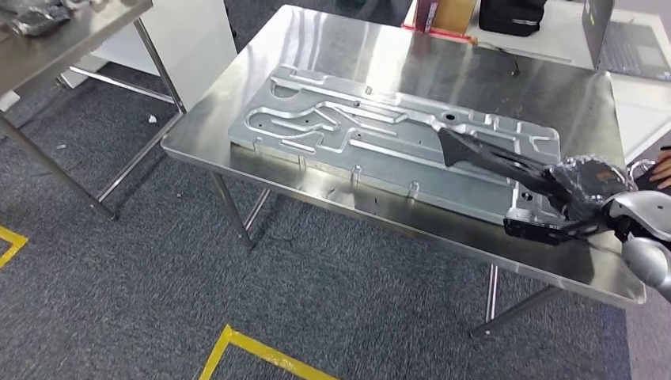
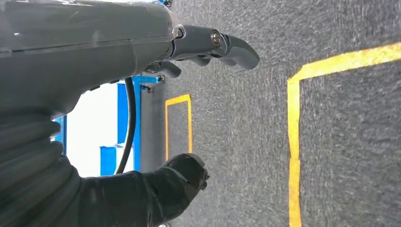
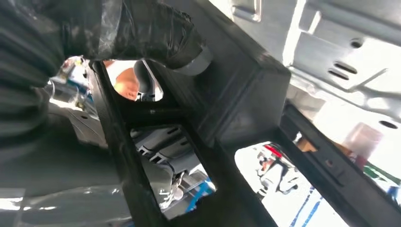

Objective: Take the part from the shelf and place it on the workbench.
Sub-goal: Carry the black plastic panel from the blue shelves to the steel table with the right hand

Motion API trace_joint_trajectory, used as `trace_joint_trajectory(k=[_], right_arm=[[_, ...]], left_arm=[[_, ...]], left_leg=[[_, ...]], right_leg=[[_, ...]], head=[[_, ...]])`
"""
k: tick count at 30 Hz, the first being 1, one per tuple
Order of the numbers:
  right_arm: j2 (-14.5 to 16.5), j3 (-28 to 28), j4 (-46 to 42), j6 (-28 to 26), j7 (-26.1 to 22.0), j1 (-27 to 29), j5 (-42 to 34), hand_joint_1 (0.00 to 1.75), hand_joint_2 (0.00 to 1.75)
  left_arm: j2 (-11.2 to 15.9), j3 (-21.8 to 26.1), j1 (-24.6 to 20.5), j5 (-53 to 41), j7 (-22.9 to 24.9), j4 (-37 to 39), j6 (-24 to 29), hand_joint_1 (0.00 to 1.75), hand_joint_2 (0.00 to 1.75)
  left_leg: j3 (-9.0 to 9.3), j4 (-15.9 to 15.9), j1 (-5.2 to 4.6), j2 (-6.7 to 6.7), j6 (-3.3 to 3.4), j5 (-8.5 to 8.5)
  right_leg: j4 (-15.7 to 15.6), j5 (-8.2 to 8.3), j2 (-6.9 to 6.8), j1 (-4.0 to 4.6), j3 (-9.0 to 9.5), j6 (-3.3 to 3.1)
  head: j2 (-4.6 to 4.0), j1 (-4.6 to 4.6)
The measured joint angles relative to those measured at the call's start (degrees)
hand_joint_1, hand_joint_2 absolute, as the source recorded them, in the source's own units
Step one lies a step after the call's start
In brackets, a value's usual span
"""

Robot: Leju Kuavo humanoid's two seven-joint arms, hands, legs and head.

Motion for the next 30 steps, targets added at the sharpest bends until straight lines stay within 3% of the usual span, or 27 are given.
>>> trace_joint_trajectory(k=[3, 6, 7, 8, 10, 12, 15, 18, 20, 27, 30], right_arm=[[0.13, 0.05, -2.15, 4.64, 0.97, -3.33, -0.53, 1.75, 1.75], [1.89, 0.79, -1.19, 3.71, 0.45, -3.20, 0.79, 1.75, 1.75], [2.86, 1.38, -0.01, 2.26, 0.13, -2.68, 1.49, 1.75, 1.75], [3.88, 2.04, 1.13, 1.13, -0.10, -2.37, 1.97, 1.75, 1.75], [5.80, 3.09, 2.67, 0.00, -0.27, -2.71, 2.50, 1.75, 1.75], [7.27, 3.72, 3.55, -0.25, -0.09, -3.91, 3.14, 1.75, 1.75], [7.92, 4.83, 3.70, 1.62, 0.68, -6.97, 3.14, 1.75, 1.75], [7.49, 5.83, 1.46, 7.61, 1.00, -11.80, 0.83, 1.75, 1.75], [7.32, 6.30, 0.32, 9.15, 1.09, -13.21, 0.22, 1.75, 1.75], [6.74, 7.77, -1.61, 9.29, 1.28, -15.52, -0.03, 1.75, 1.75], [6.34, 7.87, -1.09, 6.83, 0.86, -15.20, 0.10, 1.75, 1.75]], left_arm=[[-0.19, 0.00, -0.69, -0.08, -2.32, 0.02, 0.38, 0.00, 1.75], [-0.15, 0.00, -1.35, -0.74, 0.37, 0.02, 0.09, 0.00, 1.75], [-0.08, 0.00, -1.26, -0.92, 0.69, 0.02, -0.06, 0.00, 1.75], [-0.02, 0.00, -1.11, -1.06, 0.76, 0.02, -0.16, 0.00, 1.75], [0.14, 0.01, -0.87, -1.19, 0.79, 0.02, -0.15, 0.00, 1.75], [0.17, 0.02, -0.77, -1.19, 0.18, 0.02, -0.10, 0.00, 1.75], [0.03, 0.08, -0.92, -0.92, -3.14, 0.02, 0.21, 0.00, 1.75], [-0.40, 0.21, -1.28, -0.76, -4.30, 0.03, 0.65, 0.00, 1.75], [-0.69, 0.31, -1.29, -0.70, -4.52, 0.05, 0.90, 0.00, 1.75], [-0.95, 0.39, -1.55, -0.53, -5.21, 0.09, 1.02, 0.00, 1.75], [-0.86, 0.44, -1.62, -0.96, -1.58, 0.09, 0.51, 0.00, 1.75]], left_leg=[[-0.97, 2.11, -0.22, 0.94, -1.09, -2.11], [-4.91, 11.64, 0.68, 2.23, -2.39, -5.63], [-6.25, 13.93, 0.92, 2.32, -2.62, -5.25], [-7.08, 14.40, 1.10, 2.36, -2.79, -3.68], [-6.84, 9.92, 1.27, 2.38, -3.04, 1.47], [-5.81, 5.89, 1.06, 2.35, -3.08, 4.26], [-5.37, 4.35, 0.86, 1.93, -2.74, 3.17], [-5.73, 3.61, 1.18, 1.18, -2.77, 2.43], [-5.56, 3.51, 1.47, 0.99, -2.60, 2.28], [-5.10, 3.46, 1.26, 0.64, -1.63, 2.03], [-4.94, 3.46, 1.17, 0.75, -1.52, 2.06]], right_leg=[[-4.50, -2.20, -0.30, -1.00, 2.84, -0.38], [-6.98, -4.22, -0.54, -1.25, 5.91, -0.71], [-6.86, -4.61, -0.55, -1.34, 6.45, -0.67], [-6.59, -5.06, -0.49, -1.44, 6.85, -0.49], [-5.69, -6.11, -0.35, -1.85, 7.37, 0.07], [-4.91, -6.86, -0.26, -1.94, 7.31, 0.77], [-4.21, -7.09, -0.33, -1.71, 6.30, 1.31], [-4.34, -7.07, -0.47, -1.62, 5.62, 1.22], [-4.86, -6.87, -0.49, -1.37, 6.13, 1.13], [-5.35, -6.51, -0.49, -1.43, 6.91, 1.25], [-5.36, -6.38, -0.46, -1.48, 6.99, 1.45]], head=[[0.00, -0.40], [0.00, -1.01], [0.00, -1.04], [0.00, -1.11], [0.00, -1.15], [0.00, -1.26], [0.00, -1.37], [0.00, -1.36], [0.00, -1.35], [0.00, -1.32], [0.00, -1.33]])
